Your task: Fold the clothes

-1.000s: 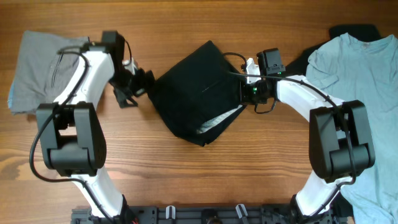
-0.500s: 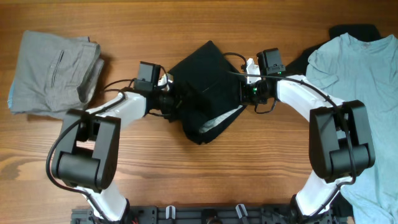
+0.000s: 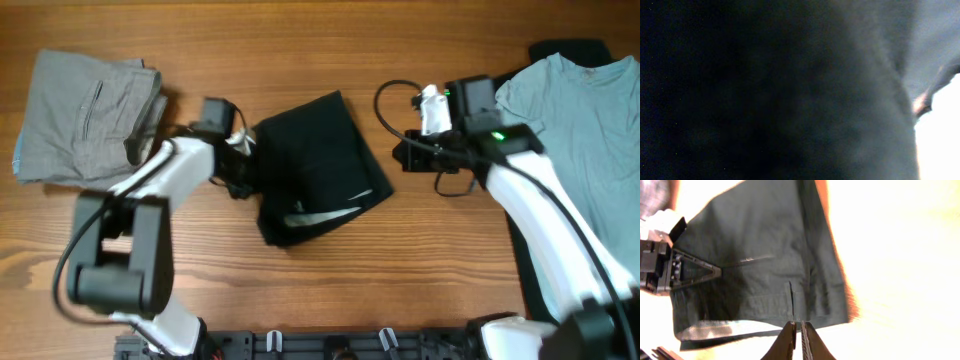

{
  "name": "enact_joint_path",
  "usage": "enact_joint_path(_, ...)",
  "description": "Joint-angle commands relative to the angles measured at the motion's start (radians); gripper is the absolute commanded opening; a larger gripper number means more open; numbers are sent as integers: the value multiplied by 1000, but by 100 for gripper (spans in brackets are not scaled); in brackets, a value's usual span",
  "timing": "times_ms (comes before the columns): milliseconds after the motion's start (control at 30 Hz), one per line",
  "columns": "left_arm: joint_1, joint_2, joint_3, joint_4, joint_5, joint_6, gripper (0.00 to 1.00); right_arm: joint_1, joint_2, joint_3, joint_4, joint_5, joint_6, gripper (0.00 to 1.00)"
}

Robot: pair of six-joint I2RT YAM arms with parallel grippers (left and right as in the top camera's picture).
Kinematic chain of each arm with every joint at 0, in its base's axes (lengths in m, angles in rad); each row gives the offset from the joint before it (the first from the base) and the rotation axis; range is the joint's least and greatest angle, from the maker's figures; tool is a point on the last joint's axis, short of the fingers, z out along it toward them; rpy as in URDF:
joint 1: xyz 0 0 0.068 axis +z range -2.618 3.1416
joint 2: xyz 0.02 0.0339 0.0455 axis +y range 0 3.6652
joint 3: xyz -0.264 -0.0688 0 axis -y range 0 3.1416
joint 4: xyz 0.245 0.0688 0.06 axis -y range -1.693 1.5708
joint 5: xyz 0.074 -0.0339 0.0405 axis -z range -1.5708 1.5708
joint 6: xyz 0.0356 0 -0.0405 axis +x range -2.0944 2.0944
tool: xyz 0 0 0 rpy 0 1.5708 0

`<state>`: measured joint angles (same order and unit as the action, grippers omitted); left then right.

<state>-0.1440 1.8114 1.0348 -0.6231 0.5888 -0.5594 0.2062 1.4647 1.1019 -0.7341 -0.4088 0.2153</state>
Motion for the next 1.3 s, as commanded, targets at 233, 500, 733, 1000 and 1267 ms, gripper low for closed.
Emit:
enact_joint_path(233, 396, -159, 435, 318, 112, 0, 4, -2, -94, 6, -15, 96, 80, 10)
enact_joint_path(500, 658, 5, 435, 225, -59, 116, 4, -2, -94, 6, -48, 95, 103, 9)
enact_joint_path(733, 801, 33, 435, 7, -280, 165, 66, -2, -94, 6, -73, 95, 102, 10)
enact_joint_path(1000, 871, -80, 614, -437, -332, 238, 99, -2, -94, 7, -90, 96, 98, 10)
enact_joint_path(1267, 723, 49, 568, -173, -404, 298, 4, -2, -94, 7, -82, 98, 103, 13)
